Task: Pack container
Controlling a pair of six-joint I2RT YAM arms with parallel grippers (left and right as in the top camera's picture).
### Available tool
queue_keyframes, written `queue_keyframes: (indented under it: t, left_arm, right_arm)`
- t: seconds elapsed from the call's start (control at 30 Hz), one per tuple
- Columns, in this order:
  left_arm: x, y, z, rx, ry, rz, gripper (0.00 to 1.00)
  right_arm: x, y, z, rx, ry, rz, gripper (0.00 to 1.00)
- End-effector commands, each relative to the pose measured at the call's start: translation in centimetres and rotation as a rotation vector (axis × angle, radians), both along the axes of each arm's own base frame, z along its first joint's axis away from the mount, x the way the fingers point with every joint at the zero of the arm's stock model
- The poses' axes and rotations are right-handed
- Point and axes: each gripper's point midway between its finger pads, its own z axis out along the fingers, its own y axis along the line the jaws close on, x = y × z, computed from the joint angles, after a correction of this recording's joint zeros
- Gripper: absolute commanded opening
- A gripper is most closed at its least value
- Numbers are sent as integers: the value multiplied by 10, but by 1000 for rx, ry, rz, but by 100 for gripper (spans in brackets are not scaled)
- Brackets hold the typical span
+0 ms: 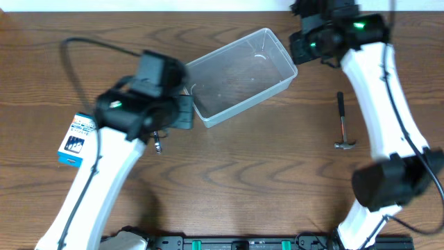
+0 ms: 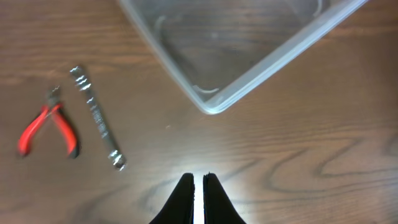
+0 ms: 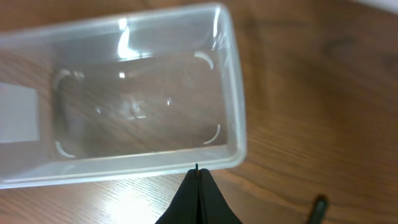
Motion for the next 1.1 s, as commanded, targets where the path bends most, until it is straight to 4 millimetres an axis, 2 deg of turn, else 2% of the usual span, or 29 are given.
queue_keyframes:
  t: [0.0, 0.1, 0.23, 0.5, 0.73, 1.07]
  left_arm:
    - [9, -19, -14, 40, 12, -25, 6]
    - [10, -42, -36, 60, 51, -80, 6]
    - [10, -60, -67, 99, 119, -126, 6]
    - [15, -68, -115, 154, 218, -138, 6]
    - [20, -72, -124, 155, 220, -138, 6]
    - [26, -71, -133, 144, 200, -129, 6]
  right_arm:
    - [6, 8, -27, -37, 44, 48, 1]
    - [7, 8, -51, -55, 101, 50, 1]
    - [9, 5, -70, -86, 133, 57, 1]
    - [6, 4, -81, -98, 164, 62, 1]
    - [5, 4, -96, -106, 201, 66, 1]
    - [-4, 2, -150, -134, 338, 71, 1]
